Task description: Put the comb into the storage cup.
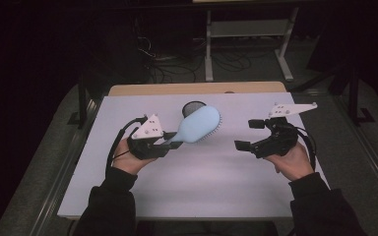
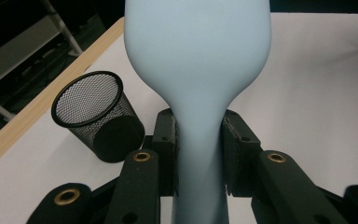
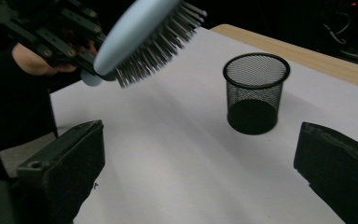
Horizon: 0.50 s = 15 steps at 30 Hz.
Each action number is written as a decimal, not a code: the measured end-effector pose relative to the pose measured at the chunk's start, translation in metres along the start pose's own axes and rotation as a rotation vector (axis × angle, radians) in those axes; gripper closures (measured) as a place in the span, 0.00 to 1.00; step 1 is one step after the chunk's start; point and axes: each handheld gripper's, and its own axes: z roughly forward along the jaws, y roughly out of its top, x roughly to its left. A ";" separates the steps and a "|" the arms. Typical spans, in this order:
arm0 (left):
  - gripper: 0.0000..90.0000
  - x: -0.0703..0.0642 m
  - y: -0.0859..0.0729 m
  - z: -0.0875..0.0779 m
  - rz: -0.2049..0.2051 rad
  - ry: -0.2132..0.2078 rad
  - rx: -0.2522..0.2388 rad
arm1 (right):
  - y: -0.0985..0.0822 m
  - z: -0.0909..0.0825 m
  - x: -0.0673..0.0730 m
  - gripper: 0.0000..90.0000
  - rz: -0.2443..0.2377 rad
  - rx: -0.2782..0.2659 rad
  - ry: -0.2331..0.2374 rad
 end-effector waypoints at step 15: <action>0.78 -0.005 0.003 0.009 0.005 0.014 -0.047 | 0.026 0.016 0.001 0.14 0.043 0.008 0.067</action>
